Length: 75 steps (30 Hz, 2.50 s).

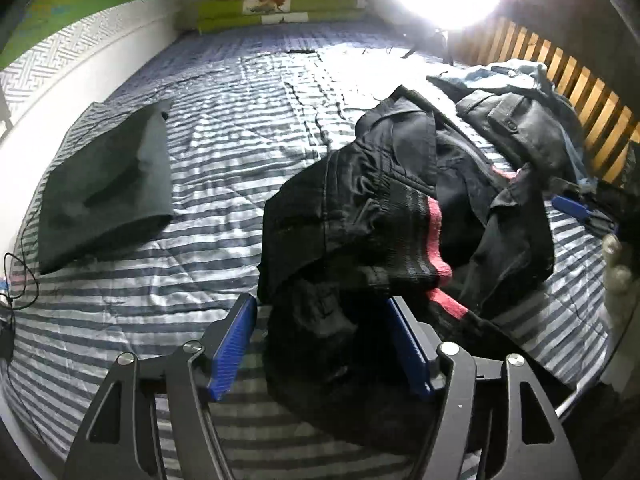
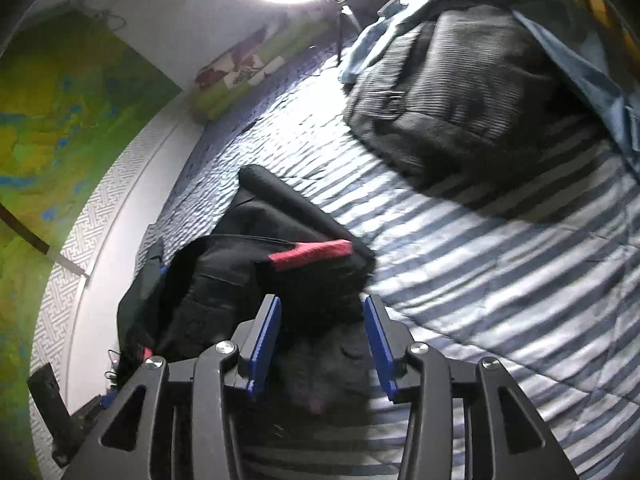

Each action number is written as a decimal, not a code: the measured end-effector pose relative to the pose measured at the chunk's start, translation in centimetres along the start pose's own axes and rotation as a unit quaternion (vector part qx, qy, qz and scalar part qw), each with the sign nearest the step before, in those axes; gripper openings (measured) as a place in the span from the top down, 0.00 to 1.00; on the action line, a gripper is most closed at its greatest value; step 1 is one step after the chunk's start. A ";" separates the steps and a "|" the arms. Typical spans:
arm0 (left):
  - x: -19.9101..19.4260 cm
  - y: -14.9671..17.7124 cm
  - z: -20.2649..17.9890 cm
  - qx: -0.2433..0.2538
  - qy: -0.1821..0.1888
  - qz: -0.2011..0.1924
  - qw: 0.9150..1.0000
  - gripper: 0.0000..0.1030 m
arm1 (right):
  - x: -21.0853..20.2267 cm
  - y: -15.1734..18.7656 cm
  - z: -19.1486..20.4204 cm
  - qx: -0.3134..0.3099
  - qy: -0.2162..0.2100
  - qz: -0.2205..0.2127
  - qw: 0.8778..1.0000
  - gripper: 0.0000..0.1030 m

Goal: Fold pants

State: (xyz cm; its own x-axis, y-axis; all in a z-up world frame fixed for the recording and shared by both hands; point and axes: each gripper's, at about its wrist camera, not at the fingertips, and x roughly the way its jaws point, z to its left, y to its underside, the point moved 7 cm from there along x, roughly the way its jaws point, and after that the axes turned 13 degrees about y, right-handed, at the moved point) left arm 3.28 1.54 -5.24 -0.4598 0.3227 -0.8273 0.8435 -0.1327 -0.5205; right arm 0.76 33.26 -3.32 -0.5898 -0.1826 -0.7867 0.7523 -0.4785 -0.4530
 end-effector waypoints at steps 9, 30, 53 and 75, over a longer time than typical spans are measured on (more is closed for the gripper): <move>0.4 -4.0 -6.6 0.078 -0.021 -0.027 0.996 0.04 | 3.6 0.9 3.7 -0.042 0.036 0.038 0.998 0.54; -11.5 0.3 6.7 -0.100 0.028 -0.111 0.988 0.74 | -6.4 -1.3 19.6 -0.179 -0.017 -0.126 0.976 0.97; -17.3 9.1 17.8 -0.218 -0.039 -0.137 0.966 0.32 | -1.6 9.4 44.3 -0.368 -0.146 -0.041 0.917 0.52; 6.0 -6.1 5.1 -0.023 -0.090 -0.009 0.996 0.95 | 8.2 4.1 20.2 -0.196 -0.128 0.058 0.971 0.41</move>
State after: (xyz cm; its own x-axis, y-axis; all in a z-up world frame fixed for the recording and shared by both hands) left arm -6.06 -0.54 -8.06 -0.5147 0.1505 -0.8441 0.8440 -0.0842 -0.5296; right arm -6.91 12.40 -3.17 -0.5110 -0.4463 -0.7347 0.8420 -0.0877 -0.5323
